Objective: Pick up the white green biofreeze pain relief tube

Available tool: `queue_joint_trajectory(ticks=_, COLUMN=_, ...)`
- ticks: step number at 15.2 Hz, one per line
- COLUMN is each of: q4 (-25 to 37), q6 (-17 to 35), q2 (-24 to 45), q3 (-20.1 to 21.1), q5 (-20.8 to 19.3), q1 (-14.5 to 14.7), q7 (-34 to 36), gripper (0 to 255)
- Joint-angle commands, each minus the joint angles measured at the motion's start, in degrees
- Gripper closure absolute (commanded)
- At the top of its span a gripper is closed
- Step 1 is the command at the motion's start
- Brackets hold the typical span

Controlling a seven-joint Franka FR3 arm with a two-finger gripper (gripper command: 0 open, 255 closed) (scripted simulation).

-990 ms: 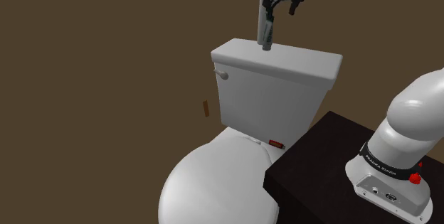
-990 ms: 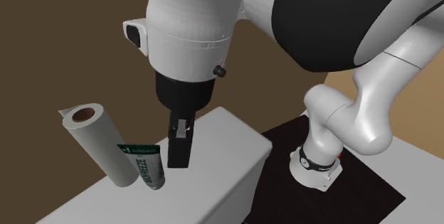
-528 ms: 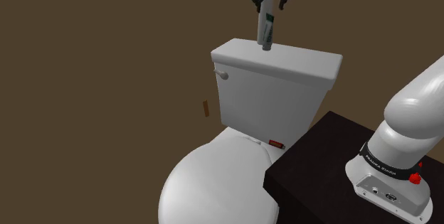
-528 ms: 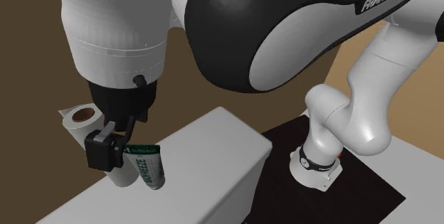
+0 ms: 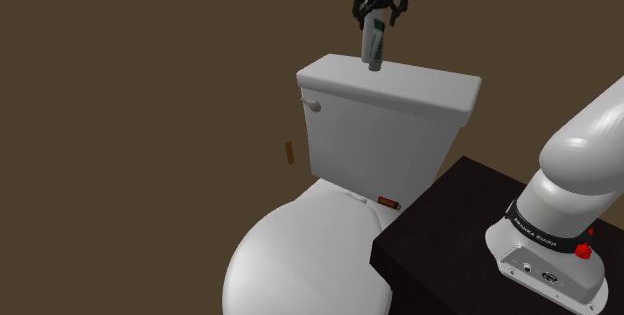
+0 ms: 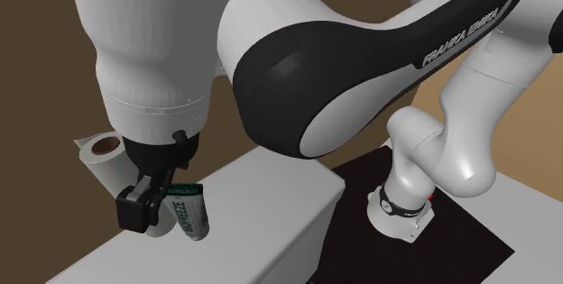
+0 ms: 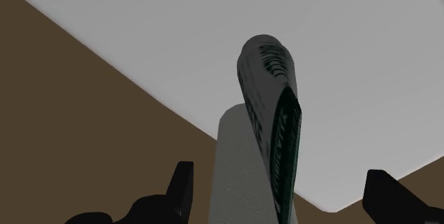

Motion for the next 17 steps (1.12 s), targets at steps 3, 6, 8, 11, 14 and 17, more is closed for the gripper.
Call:
queue_joint_trajectory(ticks=3, q4=-0.55, q6=0.47, q2=-0.08, q3=0.12, q5=-0.07, q1=0.07, q7=0.30, gripper=255)
queue_joint_trajectory(ticks=6, q4=-0.55, q6=0.49, q2=-0.05, q3=0.13, q5=-0.07, q1=0.07, q7=0.32, gripper=255)
queue_joint_trajectory(ticks=8, q4=-0.56, q6=0.49, q2=-0.06, q3=0.12, q5=-0.07, q1=0.06, q7=0.30, gripper=255)
queue_joint_trajectory(ticks=11, q4=-0.58, q6=0.60, q2=0.01, q3=0.05, q5=-0.07, q1=0.02, q7=0.20, gripper=255)
queue_joint_trajectory(ticks=14, q4=1.69, q6=-1.66, q2=-0.01, q3=0.06, q5=0.14, q1=0.06, q7=-0.22, gripper=255)
queue_joint_trajectory(ticks=17, q4=4.08, q6=-3.93, q2=0.08, q3=0.08, q5=0.32, q1=0.08, q7=-0.63, gripper=255)
